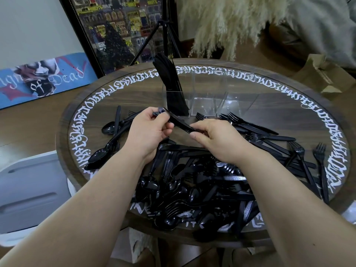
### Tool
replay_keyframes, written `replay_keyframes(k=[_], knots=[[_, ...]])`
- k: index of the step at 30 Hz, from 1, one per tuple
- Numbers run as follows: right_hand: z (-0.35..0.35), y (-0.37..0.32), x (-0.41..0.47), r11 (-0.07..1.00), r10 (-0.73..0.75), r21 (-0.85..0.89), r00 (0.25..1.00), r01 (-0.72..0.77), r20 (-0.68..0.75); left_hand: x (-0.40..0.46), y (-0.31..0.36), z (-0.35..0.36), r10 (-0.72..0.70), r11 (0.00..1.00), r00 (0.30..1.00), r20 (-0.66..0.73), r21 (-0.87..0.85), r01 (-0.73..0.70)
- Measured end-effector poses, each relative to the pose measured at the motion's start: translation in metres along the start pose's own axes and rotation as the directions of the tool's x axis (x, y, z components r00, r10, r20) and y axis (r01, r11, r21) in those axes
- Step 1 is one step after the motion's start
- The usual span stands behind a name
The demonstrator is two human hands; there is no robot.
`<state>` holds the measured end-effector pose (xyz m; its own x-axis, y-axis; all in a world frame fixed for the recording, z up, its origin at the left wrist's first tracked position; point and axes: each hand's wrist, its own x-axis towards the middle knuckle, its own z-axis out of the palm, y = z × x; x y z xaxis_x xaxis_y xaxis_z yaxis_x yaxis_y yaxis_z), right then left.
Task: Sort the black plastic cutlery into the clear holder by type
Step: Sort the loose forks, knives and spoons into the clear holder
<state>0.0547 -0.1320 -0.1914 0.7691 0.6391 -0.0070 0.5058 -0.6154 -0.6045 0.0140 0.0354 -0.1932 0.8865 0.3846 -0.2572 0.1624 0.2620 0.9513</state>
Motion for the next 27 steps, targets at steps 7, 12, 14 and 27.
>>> replay_keyframes(k=[7, 12, 14, 27], knots=[[-0.002, -0.001, 0.001, 0.977, 0.125, 0.176, 0.992, -0.123, -0.001, -0.003, 0.002, 0.002, 0.009, 0.996, 1.000, 0.026, -0.094, -0.007], [0.001, -0.002, 0.000, 0.990, 0.095, 0.110, 0.995, -0.091, -0.034, -0.005, 0.004, 0.004, 0.004, 0.995, 1.000, 0.026, -0.100, -0.002], [0.003, 0.000, 0.001, 0.995, 0.076, 0.071, 0.996, -0.073, -0.049, -0.004, 0.004, 0.003, 0.002, 0.996, 1.000, 0.023, -0.084, 0.000], [-0.004, -0.009, -0.001, 0.981, 0.115, 0.163, 0.992, -0.105, -0.049, 0.000, 0.004, 0.000, 0.058, 0.998, 0.992, -0.109, 0.026, -0.055]])
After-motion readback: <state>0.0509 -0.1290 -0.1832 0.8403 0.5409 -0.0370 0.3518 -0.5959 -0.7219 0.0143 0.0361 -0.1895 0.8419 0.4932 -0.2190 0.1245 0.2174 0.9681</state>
